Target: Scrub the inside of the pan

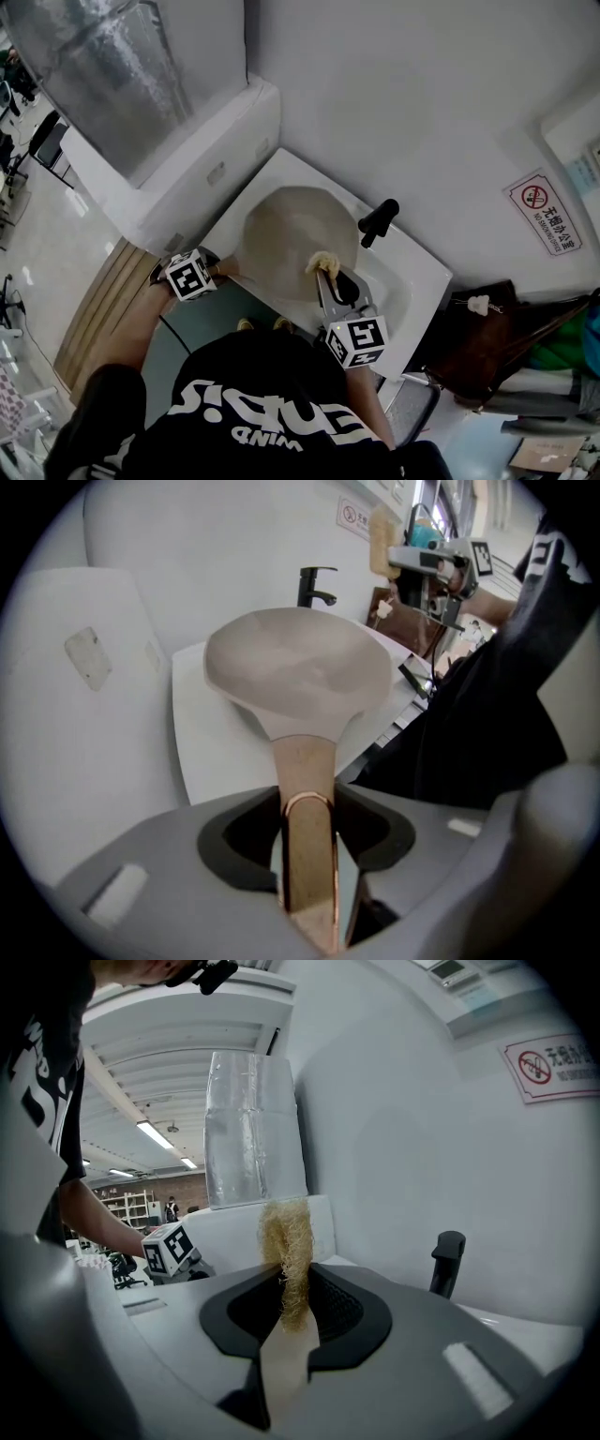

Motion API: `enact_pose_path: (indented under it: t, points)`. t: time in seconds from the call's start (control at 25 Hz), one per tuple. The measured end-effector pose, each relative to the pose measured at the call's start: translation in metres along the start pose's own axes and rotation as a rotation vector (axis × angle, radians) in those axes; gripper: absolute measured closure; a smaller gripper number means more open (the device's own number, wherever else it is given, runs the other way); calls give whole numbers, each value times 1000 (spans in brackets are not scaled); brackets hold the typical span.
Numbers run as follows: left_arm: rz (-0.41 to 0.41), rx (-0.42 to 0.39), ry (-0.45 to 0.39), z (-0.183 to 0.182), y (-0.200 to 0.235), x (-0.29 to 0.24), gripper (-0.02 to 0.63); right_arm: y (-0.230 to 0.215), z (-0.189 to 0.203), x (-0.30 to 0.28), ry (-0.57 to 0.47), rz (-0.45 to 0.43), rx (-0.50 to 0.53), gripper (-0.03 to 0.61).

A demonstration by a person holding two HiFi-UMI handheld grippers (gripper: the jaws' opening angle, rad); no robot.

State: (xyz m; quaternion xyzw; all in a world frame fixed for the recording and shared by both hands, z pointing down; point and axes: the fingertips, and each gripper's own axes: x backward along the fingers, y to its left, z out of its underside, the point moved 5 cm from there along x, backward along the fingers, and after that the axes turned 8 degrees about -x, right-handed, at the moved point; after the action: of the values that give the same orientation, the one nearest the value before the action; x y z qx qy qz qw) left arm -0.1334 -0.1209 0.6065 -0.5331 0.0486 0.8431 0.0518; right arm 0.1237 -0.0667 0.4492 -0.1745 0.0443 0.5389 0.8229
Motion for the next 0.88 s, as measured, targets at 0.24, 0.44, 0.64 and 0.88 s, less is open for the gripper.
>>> enact_pose_path:
  t: [0.24,0.44,0.64,0.88]
  points:
    - [-13,5,25,-3,-4,13,445,8,17,-29,94,-40,43,503]
    - [-12,4,40,-5,-4,16,446,19,45,-75,267,-100,145,503]
    - [-1,14,38,-5,-7,14,446,36,69,-118,389,-176,235,503]
    - [6,25,37,-4,-8,13,446,38,87,-166,504,-192,275,503]
